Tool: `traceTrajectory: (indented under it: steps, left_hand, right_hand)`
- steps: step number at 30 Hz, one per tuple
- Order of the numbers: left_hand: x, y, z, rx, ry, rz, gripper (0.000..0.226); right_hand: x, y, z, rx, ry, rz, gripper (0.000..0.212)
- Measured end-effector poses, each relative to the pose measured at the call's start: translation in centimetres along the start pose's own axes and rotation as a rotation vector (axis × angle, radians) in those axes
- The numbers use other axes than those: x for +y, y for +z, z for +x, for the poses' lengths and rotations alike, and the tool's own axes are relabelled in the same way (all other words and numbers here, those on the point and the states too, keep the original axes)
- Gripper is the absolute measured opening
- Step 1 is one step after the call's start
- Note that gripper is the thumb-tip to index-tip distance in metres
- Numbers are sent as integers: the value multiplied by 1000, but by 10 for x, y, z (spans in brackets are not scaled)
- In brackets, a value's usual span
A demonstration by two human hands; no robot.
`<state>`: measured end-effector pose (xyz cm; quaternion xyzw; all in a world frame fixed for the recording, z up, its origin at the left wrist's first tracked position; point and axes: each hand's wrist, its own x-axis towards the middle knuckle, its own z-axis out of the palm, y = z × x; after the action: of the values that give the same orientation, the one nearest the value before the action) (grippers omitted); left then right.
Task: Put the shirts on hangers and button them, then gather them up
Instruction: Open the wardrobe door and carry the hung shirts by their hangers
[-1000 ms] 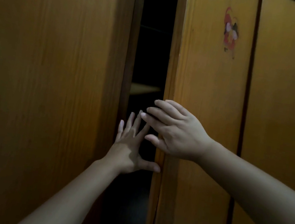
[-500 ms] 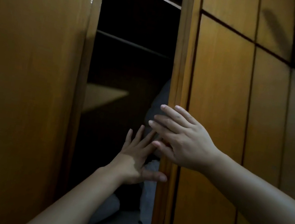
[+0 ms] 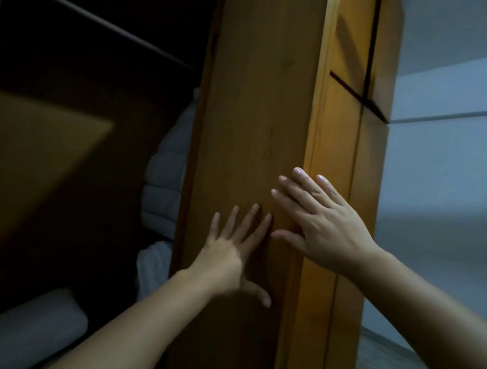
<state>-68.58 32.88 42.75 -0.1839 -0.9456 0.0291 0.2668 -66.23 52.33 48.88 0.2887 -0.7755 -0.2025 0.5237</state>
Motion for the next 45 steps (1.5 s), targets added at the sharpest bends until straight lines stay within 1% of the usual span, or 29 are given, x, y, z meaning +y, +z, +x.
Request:
traceTrajectory:
  steps: [4, 9, 13, 17, 26, 30, 39, 45]
  left_hand:
    - [30, 23, 37, -15, 7, -14, 134]
    - [66, 49, 78, 22, 33, -81, 131]
    - [67, 65, 100, 26, 48, -86, 133]
    - [59, 69, 104, 32, 70, -104, 130]
    - [57, 76, 106, 74, 115, -157, 129]
    - [58, 72, 100, 71, 102, -159, 129]
    - [61, 57, 80, 35, 44, -155, 130]
    - [59, 43, 67, 3, 14, -152, 125]
  right_hand:
    - [33, 22, -20, -128, 89, -116, 78]
    - [68, 50, -38, -321, 175, -222, 103]
    - [76, 68, -41, -316, 219, -242, 108]
    - [76, 77, -42, -282, 229, -234, 108]
    - [76, 77, -42, -306, 253, -269, 107]
    - [68, 71, -42, -293, 257, -259, 105]
    - [46, 54, -40, -324, 277, -235, 95]
    - [35, 40, -36, -319, 232, -203, 91]
